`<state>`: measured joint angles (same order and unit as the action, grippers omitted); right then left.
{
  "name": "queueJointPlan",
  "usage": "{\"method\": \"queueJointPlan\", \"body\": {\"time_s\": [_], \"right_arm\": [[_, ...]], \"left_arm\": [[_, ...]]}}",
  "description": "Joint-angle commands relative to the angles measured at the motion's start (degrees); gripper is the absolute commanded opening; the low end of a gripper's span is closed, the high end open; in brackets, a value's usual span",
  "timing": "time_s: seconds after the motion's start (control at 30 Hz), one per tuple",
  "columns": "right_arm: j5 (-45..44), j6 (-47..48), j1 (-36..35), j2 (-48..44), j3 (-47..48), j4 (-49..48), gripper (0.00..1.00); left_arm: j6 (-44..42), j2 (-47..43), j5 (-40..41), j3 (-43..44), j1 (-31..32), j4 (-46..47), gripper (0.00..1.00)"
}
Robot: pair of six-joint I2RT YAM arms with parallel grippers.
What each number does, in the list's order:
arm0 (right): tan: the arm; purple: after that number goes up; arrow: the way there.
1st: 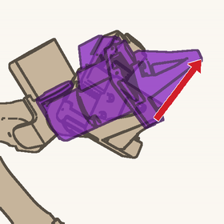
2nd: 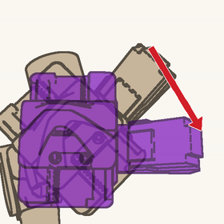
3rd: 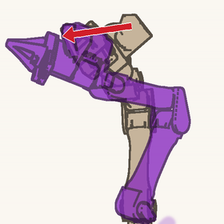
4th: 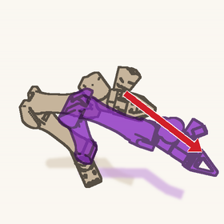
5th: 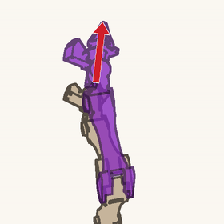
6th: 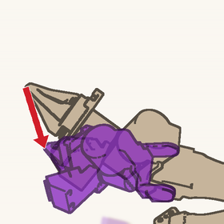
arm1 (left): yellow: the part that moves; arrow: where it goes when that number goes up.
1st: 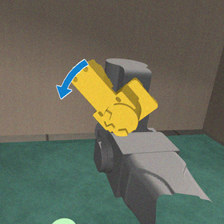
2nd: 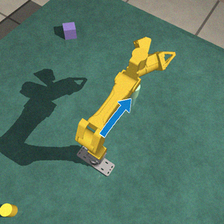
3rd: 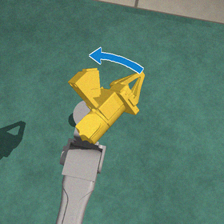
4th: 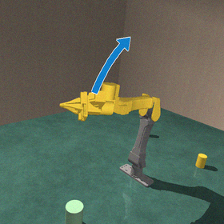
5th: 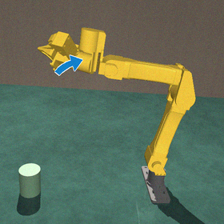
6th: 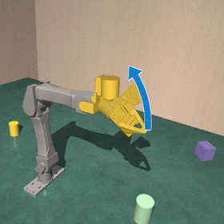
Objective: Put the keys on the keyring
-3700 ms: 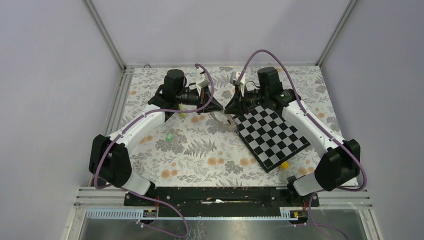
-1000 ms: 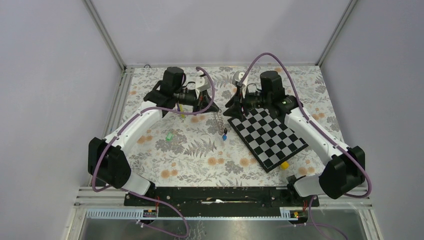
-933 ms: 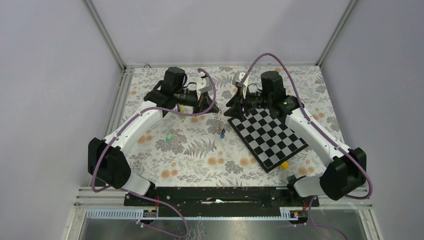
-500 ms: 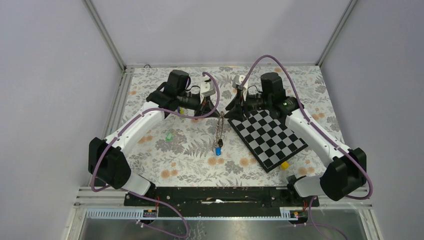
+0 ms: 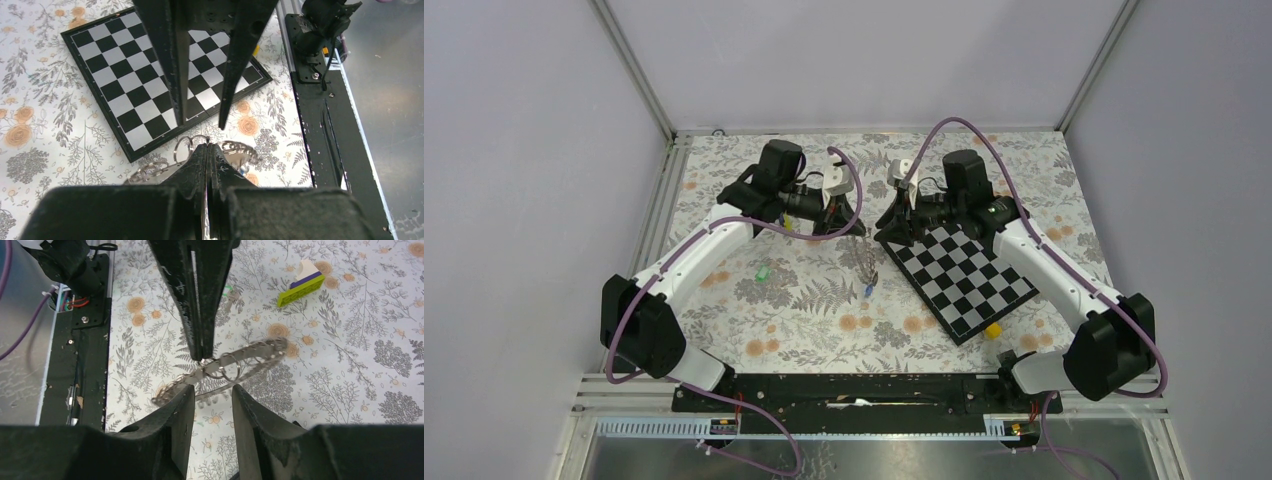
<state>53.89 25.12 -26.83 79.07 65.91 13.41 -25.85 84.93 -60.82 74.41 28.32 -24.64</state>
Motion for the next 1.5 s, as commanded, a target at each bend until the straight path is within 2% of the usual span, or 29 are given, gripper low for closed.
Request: {"method": "queueJointPlan", "body": {"time_s": [0.0, 0.13, 0.4, 0.83, 1.13, 1.47], "right_arm": [[-2.96, 5.55, 0.11, 0.25, 0.74, 2.09, 0.40], [-4.13, 7.58, 0.04, 0.59, 1.27, 3.72, 0.40], [-3.17, 9.11, -2.12, 0.39, 0.37, 5.48, 0.46], [-2.52, 6.15, -4.95, 1.42, -0.50, 2.81, 0.47], [-7.52, 1.01, -5.14, 1.37, -0.91, -1.45, 0.37], [-11.05, 1.38, -5.04, 0.62, -0.70, -1.29, 0.35]], "left_arm": [[-8.88, -1.70, -5.19, 1.15, 0.07, -4.31, 0.00], [-13.44, -1.14, -5.96, 2.21, 0.07, -9.21, 0.00], [-12.99, -0.46, -6.99, 2.88, 0.07, -9.57, 0.00], [-12.25, 0.42, -7.56, 3.38, 0.25, -9.57, 0.00], [-13.85, -0.66, -7.62, 1.85, 0.59, -9.46, 0.00], [-14.75, -1.73, -6.84, 0.91, 0.86, -9.46, 0.00]]}}
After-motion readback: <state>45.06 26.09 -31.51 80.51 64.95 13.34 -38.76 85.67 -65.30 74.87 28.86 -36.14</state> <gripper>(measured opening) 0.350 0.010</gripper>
